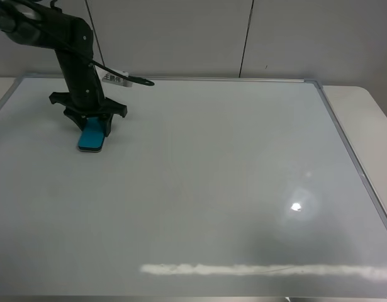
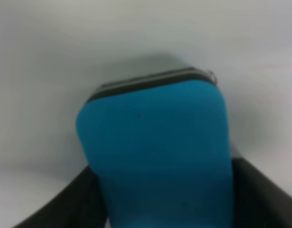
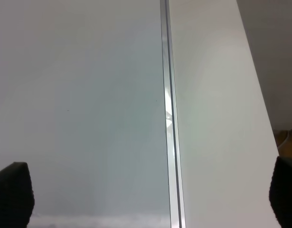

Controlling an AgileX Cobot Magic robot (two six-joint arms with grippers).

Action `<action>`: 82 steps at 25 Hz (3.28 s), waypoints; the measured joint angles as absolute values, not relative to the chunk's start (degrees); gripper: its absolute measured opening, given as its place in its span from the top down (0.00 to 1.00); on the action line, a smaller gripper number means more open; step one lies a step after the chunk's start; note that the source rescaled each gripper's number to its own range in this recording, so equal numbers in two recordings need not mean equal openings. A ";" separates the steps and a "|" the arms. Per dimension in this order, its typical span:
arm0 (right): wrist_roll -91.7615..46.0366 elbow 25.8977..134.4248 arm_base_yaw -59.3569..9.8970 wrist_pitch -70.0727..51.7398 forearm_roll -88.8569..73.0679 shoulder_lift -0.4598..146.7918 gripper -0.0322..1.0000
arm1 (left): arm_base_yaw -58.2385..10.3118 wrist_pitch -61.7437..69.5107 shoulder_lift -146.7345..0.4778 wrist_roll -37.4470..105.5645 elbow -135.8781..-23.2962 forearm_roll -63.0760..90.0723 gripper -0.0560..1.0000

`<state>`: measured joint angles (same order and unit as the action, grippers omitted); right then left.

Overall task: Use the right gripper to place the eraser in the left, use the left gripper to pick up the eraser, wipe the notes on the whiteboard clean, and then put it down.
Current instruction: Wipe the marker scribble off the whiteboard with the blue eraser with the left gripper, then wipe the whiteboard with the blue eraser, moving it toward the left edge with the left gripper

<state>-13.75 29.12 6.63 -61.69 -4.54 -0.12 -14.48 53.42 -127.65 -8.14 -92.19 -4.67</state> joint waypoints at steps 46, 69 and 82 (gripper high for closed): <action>-13.75 29.12 6.63 -61.69 -4.54 -0.12 0.00 | -24.41 57.91 -129.38 -10.72 -95.65 0.00 0.94; -13.75 29.12 6.63 -61.69 -4.54 -0.12 0.00 | -33.40 62.01 -118.66 -11.51 -94.61 2.97 0.94; -13.75 29.12 6.63 -61.69 -4.54 -0.12 0.00 | -29.43 49.93 -111.44 -15.96 -73.44 3.38 0.95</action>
<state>-13.75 29.12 6.63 -61.69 -4.54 -0.12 -29.43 49.93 -111.44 -15.96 -73.44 3.38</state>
